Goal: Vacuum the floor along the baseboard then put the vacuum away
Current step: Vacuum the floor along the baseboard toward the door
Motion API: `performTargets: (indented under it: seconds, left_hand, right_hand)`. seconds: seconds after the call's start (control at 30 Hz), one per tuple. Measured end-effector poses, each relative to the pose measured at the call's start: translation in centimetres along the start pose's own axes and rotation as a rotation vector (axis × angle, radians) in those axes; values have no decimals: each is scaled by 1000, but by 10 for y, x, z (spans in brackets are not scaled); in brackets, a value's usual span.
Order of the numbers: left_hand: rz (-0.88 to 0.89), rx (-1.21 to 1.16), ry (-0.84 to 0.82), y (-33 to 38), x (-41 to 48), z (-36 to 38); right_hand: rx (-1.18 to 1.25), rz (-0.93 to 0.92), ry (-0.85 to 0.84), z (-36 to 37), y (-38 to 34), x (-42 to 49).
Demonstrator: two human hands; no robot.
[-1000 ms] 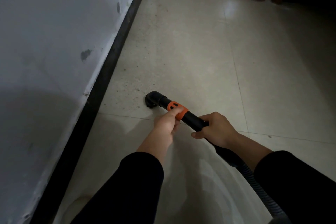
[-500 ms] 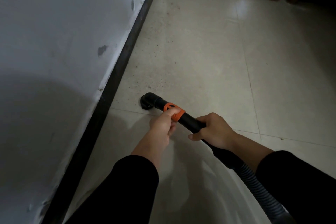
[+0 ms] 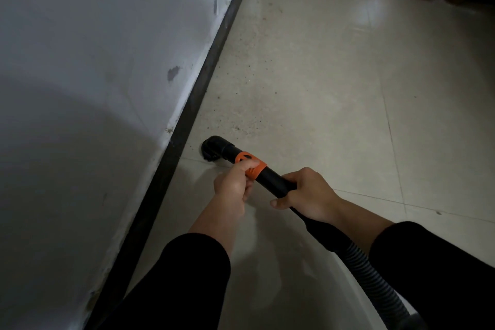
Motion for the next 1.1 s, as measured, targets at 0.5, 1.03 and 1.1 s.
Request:
performTargets:
  seconds: [0.5,1.03,1.1]
  left_hand:
    - [47,-50,56,9,20,-32]
    - [76,-65,-50,15,37,-34]
    - [76,-59,-59,18,42,-34]
  right_hand:
    - [23,-31,-3,26,-28,15]
    - [-97,-96,153,35,-38,29]
    - [-110,-102,185,37,-40,31]
Point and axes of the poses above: each hand's wrist, its own x-axis towards the middle knuckle, its own z-axis out of the palm, y = z × x, the point moved 4 cm from there along x, towards the middle knuckle, and after that the axes turned 7 degrees about z, right-handed, at the moved point
